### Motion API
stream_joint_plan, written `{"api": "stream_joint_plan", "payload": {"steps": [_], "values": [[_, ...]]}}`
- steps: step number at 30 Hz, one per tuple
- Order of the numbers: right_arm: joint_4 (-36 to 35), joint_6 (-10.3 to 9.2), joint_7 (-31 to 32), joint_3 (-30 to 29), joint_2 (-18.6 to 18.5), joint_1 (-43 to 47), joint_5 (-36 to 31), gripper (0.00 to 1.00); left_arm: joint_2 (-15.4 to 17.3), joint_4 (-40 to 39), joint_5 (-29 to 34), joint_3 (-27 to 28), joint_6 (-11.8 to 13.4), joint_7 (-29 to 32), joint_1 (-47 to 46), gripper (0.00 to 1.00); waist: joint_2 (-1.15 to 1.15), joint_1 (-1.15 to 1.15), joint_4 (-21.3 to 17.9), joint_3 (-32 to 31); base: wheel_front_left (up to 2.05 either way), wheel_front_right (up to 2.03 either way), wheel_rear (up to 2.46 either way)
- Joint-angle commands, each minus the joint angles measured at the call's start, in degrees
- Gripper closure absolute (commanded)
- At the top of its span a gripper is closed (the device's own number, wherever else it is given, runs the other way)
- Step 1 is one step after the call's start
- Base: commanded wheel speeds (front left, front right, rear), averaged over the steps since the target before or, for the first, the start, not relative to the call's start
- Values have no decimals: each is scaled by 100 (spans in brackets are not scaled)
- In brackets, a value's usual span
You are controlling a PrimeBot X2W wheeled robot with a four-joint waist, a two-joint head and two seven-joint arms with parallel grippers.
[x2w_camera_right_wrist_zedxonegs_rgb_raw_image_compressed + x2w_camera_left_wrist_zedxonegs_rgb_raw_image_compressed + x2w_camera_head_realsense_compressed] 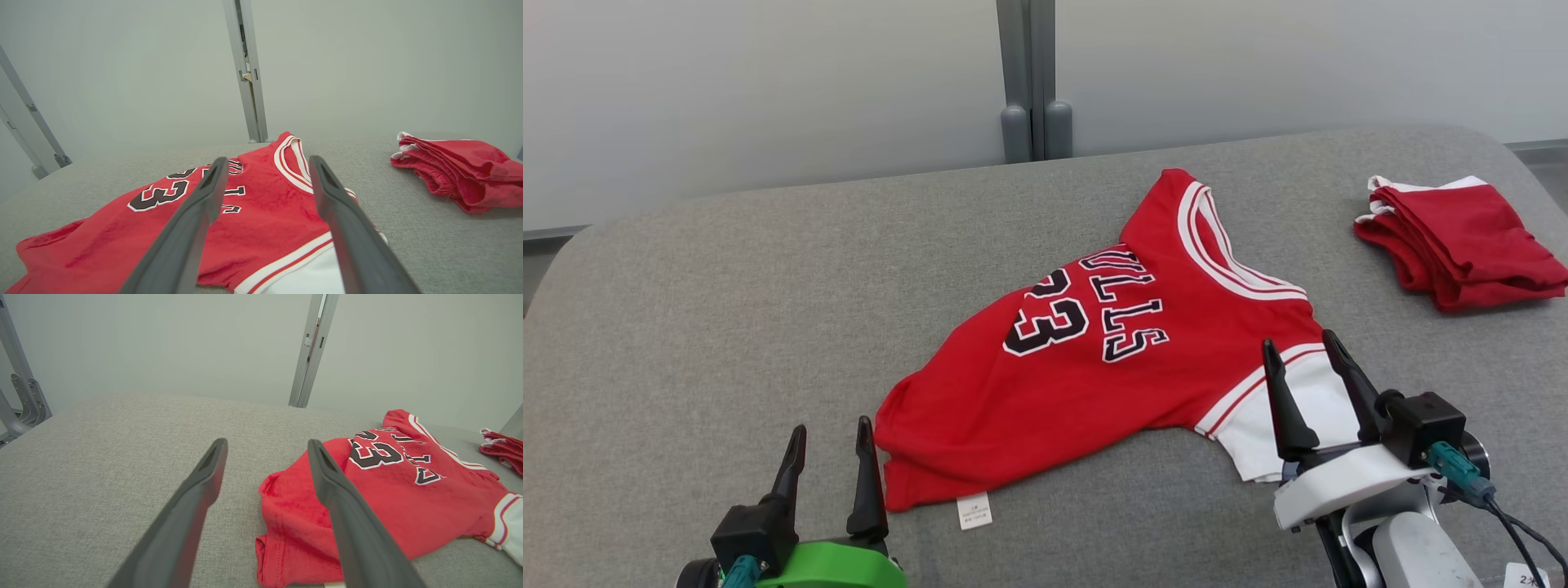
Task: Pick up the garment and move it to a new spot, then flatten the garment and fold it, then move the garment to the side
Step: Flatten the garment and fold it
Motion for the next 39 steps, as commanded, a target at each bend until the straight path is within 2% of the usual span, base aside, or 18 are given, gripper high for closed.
{"api": "stream_joint_plan", "payload": {"steps": [1, 5, 12, 18, 22, 23, 25, 26, 27, 30, 33, 39], "values": [[34, -10, -17, 0, -9, -9, -40, 0, 10, -12, 33, 2, 24, -1, 40, 0, 0, 0, -3, 8, 0, 0, 0], [430, -10, 78, -425, -17, 99, -18, 0, 10, -28, 49, 9, 20, -1, 33, 0, 0, 0, -12, 29, 0, 0, 0], [1244, -10, 672, -1491, -6, -30, -321, 0, 10, -66, 42, -31, 36, -1, -40, 0, 0, 0, -6, 231, 0, 0, 0], [1958, -10, 968, -1877, -9, -350, -612, 0, 10, -24, 28, -94, 22, -1, -129, 0, 0, 0, 54, 390, 0, 0, 0], [2426, -10, 1133, -1891, -11, -546, -668, 0, 10, 1, 22, -123, 24, -1, -158, 0, 0, 0, 118, 431, 0, 0, 0], [2532, -10, 1146, -1871, -12, -584, -670, 6, 10, 5, 21, -121, 24, -1, -153, 0, 0, 0, 130, 433, 0, 0, 0], [2698, -10, 1153, -1831, -9, -631, -633, 62, 10, 13, 22, -115, 19, -1, -122, 0, 0, 0, 146, 422, 0, 0, 0], [2761, -10, 1152, -1801, -4, -644, -592, 76, 10, 16, 24, -112, 18, -1, -103, 0, 0, 0, 149, 414, 0, 0, 0], [2811, -10, 1112, -1757, -4, -672, -536, 97, 10, 30, 28, -113, 15, -1, -73, 0, 0, 0, 149, 400, 0, 0, 0], [2846, -10, 981, -1648, -10, -727, -416, 100, 10, 144, 11, -143, -38, -1, 38, 0, 0, 0, 128, 362, 0, 0, 0], [2705, -10, 770, -1521, -13, -759, -287, 100, 11, 650, -131, -275, -104, 155, 139, 0, 0, 0, 75, 310, 0, 0, 0], [2290, -10, 666, -1359, -11, -651, -181, 100, 12, 1025, -837, -359, -22, 583, 62, 0, 0, 0, -34, 326, 0, 0, 0]]}}
